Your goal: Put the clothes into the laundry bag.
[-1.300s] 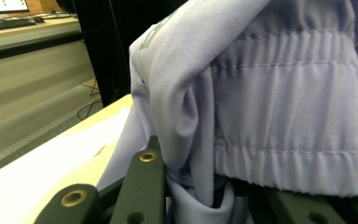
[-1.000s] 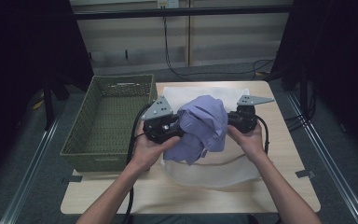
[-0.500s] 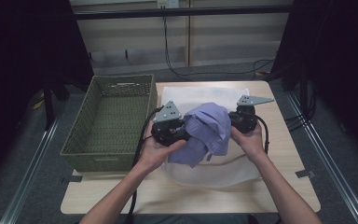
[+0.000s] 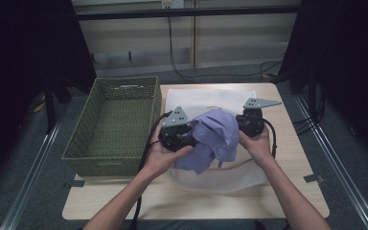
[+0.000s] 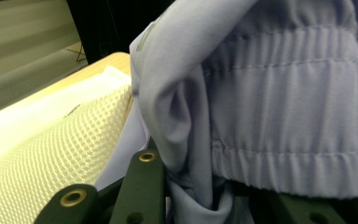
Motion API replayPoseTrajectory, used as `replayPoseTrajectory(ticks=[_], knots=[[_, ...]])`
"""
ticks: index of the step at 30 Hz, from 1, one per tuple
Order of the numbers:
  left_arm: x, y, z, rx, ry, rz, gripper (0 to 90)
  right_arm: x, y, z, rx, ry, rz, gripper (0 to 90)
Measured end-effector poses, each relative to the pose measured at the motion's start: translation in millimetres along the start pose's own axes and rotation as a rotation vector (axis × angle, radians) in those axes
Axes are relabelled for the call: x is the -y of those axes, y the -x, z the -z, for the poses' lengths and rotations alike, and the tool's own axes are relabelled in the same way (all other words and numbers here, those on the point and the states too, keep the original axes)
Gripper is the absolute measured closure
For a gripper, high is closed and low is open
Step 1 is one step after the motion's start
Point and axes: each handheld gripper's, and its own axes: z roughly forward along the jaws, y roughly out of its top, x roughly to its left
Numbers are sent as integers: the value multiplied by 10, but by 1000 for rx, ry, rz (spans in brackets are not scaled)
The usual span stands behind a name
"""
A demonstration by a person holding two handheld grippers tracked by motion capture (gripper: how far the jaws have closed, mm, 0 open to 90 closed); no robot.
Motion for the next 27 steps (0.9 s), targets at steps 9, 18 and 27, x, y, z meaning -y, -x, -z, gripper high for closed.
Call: replayPoseTrajectory(ticks=[9, 18, 27], knots=[[126, -6, -157, 1, -56, 2, 733, 6, 12, 6, 9, -5, 1, 892], [264, -2, -291, -7, -123, -10, 734, 8, 13, 12, 9, -4, -1, 892], [417, -9, -446, -19, -207, -9, 733, 11, 0, -1, 5, -8, 2, 891]])
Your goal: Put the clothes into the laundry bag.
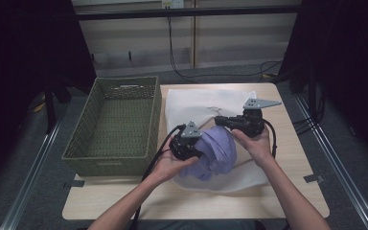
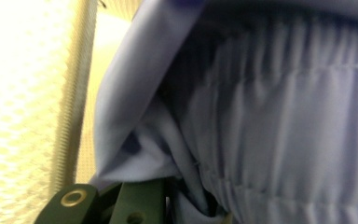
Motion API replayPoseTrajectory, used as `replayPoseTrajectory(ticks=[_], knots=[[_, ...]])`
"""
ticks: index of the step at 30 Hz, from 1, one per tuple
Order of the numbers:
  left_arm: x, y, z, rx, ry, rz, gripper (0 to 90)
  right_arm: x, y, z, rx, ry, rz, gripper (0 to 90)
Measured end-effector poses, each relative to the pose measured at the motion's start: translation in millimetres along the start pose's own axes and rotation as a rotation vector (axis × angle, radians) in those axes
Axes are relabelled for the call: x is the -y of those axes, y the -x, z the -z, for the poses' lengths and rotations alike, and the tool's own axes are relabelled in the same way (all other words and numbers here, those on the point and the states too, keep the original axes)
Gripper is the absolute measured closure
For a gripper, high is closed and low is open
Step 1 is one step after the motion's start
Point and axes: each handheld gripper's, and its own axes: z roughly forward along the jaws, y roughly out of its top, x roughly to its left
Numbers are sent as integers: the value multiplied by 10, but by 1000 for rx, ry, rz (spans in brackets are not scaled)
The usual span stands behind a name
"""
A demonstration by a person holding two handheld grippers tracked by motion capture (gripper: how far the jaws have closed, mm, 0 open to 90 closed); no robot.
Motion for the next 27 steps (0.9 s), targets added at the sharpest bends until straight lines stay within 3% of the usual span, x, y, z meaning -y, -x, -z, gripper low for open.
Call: replayPoseTrajectory(ticks=[2, 6, 8, 10, 27], knots=[[5, -3, -11, -13, -12, -23, 734, 0, -3, -1, 0, 0, 0, 891], [30, 1, -37, -9, -18, -15, 733, -4, -4, -1, -1, 0, 5, 891], [57, -5, -76, -14, -43, -24, 733, -5, -4, 2, -3, 1, 4, 891], [91, 0, -119, 6, -51, -24, 730, -5, -7, 2, -3, 0, 4, 891], [219, 38, -346, -2, -144, -35, 680, 1, -9, -7, -1, -3, 7, 890]])
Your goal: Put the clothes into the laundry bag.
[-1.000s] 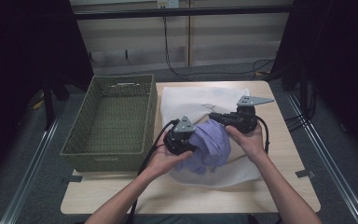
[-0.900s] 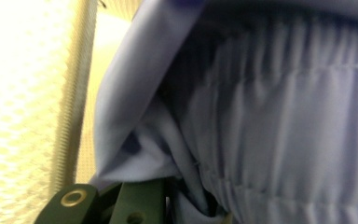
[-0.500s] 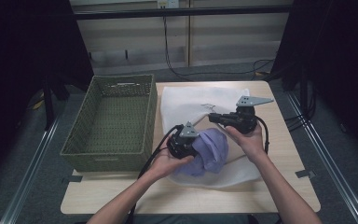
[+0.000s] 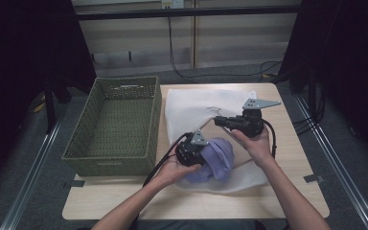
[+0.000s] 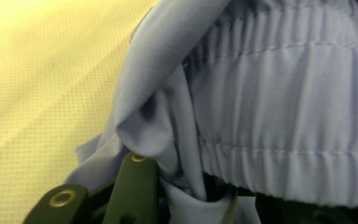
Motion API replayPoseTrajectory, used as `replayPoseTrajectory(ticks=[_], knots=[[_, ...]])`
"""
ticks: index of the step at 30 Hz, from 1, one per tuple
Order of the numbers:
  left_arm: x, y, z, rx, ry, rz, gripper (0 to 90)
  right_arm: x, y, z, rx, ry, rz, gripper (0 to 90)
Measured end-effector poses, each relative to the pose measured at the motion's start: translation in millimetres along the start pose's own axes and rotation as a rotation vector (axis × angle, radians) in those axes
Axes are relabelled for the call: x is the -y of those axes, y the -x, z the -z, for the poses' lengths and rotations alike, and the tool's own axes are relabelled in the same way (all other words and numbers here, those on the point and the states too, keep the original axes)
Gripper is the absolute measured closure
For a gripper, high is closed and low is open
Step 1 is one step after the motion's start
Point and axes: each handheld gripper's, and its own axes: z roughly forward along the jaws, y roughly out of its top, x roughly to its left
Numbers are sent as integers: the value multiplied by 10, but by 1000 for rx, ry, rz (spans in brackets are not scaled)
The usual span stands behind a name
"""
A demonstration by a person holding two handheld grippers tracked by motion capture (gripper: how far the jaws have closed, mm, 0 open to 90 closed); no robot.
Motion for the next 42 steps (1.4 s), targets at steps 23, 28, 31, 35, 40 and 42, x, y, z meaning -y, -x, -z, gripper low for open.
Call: replayPoseTrajectory(ticks=[23, 28, 31, 35, 40, 42], knots=[[83, 57, -161, -38, -67, -12, 685, 9, -6, -8, 1, -7, -1, 889], [70, 34, -133, -31, -67, 18, 517, 10, 2, -5, 0, -11, -3, 889], [24, 61, -78, -30, -53, 13, 474, 11, 13, -4, 3, -10, -5, 888], [-2, 63, 16, -27, -42, 11, 418, 7, 18, 3, 9, -9, -5, 889], [22, 77, 165, -16, -20, 14, 397, 6, 19, 5, 8, -8, -3, 888], [37, 92, 233, -19, -22, 3, 386, 6, 18, 5, 8, -8, -3, 888]])
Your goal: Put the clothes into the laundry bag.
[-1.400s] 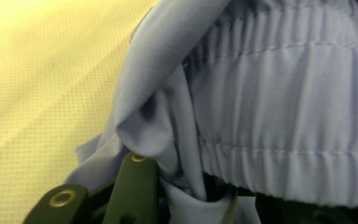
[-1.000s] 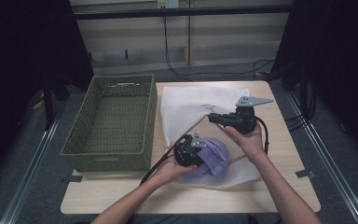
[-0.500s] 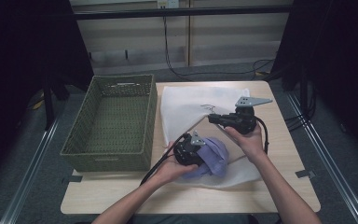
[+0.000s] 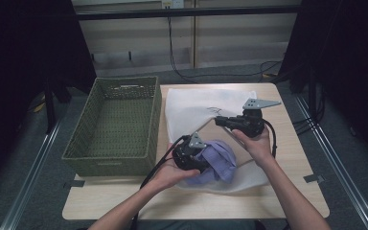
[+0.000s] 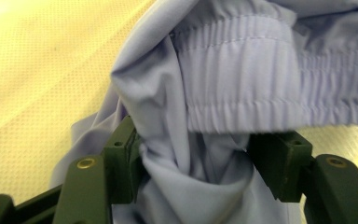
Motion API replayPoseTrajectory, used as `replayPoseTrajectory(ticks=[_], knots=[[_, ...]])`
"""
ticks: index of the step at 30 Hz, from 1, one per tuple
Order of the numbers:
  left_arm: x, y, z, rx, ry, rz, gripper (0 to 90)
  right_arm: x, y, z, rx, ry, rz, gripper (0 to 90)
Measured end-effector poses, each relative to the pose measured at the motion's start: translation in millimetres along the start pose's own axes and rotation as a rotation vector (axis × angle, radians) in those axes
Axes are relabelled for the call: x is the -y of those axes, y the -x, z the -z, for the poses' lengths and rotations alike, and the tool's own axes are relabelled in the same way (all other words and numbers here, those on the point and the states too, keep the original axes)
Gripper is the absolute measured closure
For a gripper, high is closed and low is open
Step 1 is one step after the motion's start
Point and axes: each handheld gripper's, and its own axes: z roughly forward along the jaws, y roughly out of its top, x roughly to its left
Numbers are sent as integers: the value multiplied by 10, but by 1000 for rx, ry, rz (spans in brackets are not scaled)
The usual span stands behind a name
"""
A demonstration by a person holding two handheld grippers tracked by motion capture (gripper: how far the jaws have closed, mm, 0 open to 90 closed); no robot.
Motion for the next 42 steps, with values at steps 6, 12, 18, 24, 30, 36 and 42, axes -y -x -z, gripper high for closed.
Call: replayPoseTrajectory(ticks=[6, 12, 18, 24, 30, 36, 42], knots=[[16, 43, 171, 21, 34, -15, 383, 1, -1, -3, 1, -1, -3, 888], [105, 181, 143, 69, 19, -68, 447, -1, -5, -5, 2, -2, 0, 889], [184, 197, -40, 80, -8, -63, 358, 3, -9, -16, -5, -4, 0, 889], [280, 217, -163, 78, -42, -88, 331, 8, -7, -13, -6, -1, -3, 889], [325, 227, -203, 102, -80, -149, 295, 15, -21, -26, -10, -9, -1, 888], [318, 188, -188, 44, -86, -147, 472, 19, -22, -35, -13, -7, -2, 889], [298, 142, -177, 18, -51, -62, 741, 15, -18, -24, -11, -2, -2, 889]])
